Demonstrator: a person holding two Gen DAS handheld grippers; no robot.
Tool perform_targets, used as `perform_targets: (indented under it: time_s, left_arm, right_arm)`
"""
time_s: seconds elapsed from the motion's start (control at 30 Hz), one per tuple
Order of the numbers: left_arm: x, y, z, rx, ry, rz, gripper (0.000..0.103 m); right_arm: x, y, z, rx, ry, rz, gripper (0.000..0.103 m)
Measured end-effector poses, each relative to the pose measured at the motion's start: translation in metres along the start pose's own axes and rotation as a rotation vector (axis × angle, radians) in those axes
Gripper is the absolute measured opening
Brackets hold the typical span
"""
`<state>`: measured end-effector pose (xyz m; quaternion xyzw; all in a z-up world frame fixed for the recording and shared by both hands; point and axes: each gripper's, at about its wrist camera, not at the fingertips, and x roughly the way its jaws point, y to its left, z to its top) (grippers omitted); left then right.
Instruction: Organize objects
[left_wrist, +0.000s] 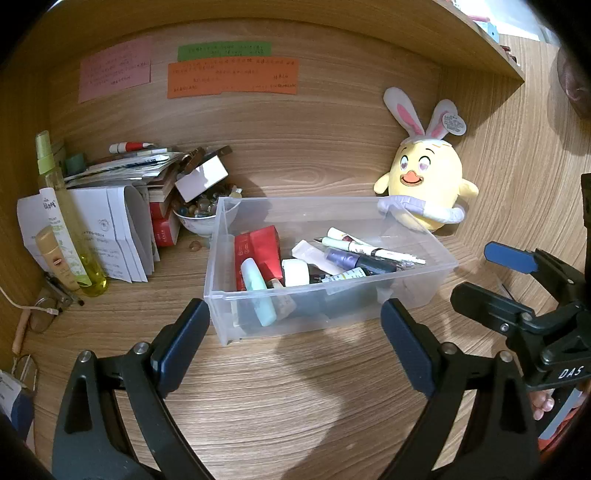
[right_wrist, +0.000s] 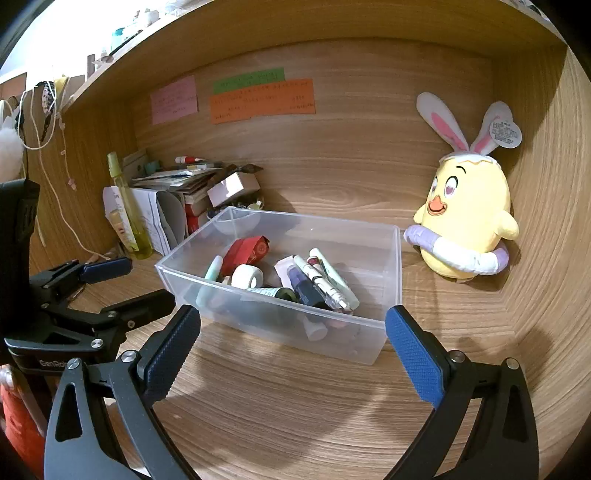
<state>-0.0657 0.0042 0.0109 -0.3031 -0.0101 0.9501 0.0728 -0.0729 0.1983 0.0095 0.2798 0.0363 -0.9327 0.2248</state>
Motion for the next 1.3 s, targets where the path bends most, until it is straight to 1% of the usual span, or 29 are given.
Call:
perform_targets:
  time_s: [0.37,0.47,0.87,1.03,1.17,1.3]
  left_arm:
    - [0.0002,0.0013,0.0009,-0.002,0.001,0.001,0.096]
    - [0.001,0.0017,0.0013,-0.003,0.007,-0.008,0.098]
    - [0.0028,-0.0004,-0.0009,-0.017,0.014,-0.018,0.098]
    - [0.0028,-0.0017,-0.0006,-0.01,-0.003,-0.006,0.098]
    - [0.0046,0.0003,-0.0012,-0.021,0.004,-0.018,0.099]
    - [0.0067,0.0005,-0.0003,-0.02,0.017,-0.013,0.099]
  right_arm:
    - [0.0018,-0.0014,-0.0001,0.004,0.004,0.001,0.1]
    - [0.0018,-0.0023,0.0,0.007,0.003,0.001,0.1]
    - [0.0021,-0.0047,0.0008,0.012,0.005,-0.001,0.1]
    - [0.003,-0.0056,0.0002,0.015,0.007,-0.001,0.1]
    - [0.0046,-0.007,-0.0014,0.024,0.014,-0.002,0.1]
    - [0.0053,-0.0083,-0.002,0.036,0.017,-0.003,0.1]
